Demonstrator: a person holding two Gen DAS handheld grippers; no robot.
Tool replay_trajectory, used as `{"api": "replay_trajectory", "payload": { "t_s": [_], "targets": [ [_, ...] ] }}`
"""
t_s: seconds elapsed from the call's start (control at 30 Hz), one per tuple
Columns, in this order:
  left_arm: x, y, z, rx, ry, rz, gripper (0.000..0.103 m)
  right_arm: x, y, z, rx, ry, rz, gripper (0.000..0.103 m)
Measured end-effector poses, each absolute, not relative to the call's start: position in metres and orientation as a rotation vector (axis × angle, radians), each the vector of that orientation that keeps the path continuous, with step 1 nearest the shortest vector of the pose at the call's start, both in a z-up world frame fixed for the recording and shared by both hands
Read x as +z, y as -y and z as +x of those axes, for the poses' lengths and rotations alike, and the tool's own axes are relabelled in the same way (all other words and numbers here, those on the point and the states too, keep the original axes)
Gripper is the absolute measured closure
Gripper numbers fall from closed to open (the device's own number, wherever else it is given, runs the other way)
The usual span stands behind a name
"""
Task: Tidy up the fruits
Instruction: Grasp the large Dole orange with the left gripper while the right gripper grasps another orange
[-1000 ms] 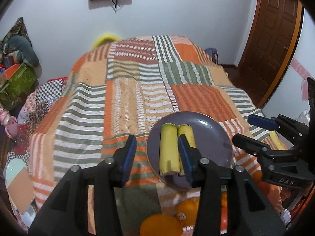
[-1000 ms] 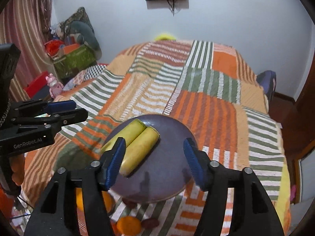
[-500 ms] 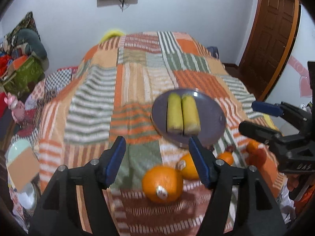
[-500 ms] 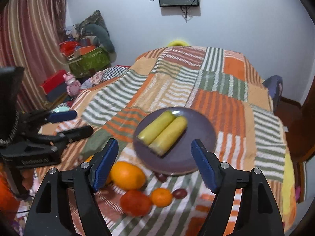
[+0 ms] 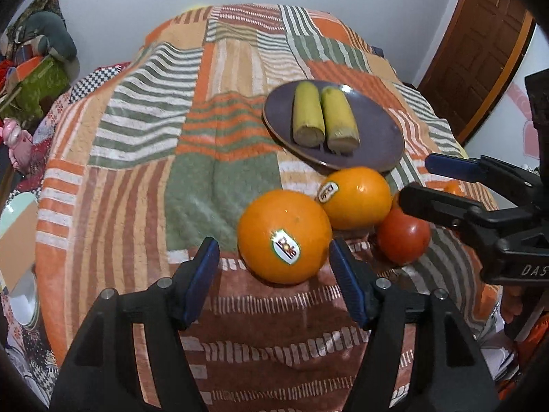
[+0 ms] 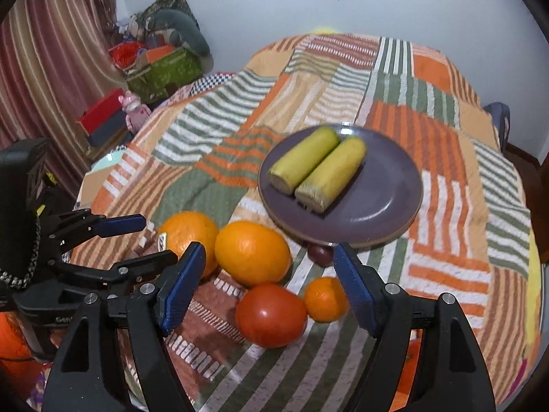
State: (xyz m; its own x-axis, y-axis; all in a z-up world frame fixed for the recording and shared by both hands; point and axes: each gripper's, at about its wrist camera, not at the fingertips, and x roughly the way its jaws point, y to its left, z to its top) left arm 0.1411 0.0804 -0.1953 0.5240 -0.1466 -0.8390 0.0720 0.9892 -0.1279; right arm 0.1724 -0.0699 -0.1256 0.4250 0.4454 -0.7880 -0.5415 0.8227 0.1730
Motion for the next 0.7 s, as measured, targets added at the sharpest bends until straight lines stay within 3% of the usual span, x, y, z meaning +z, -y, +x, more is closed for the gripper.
{"api": "replay_trajectory", "payload": {
  "t_s": [0.7],
  "targets": [
    [-0.212,-0.086,0.156,-0.151,-1.005,-0.131,0.035,-0.145,0.048,0.185,0.647,-1.026,-0.118,0.029]
  ]
}}
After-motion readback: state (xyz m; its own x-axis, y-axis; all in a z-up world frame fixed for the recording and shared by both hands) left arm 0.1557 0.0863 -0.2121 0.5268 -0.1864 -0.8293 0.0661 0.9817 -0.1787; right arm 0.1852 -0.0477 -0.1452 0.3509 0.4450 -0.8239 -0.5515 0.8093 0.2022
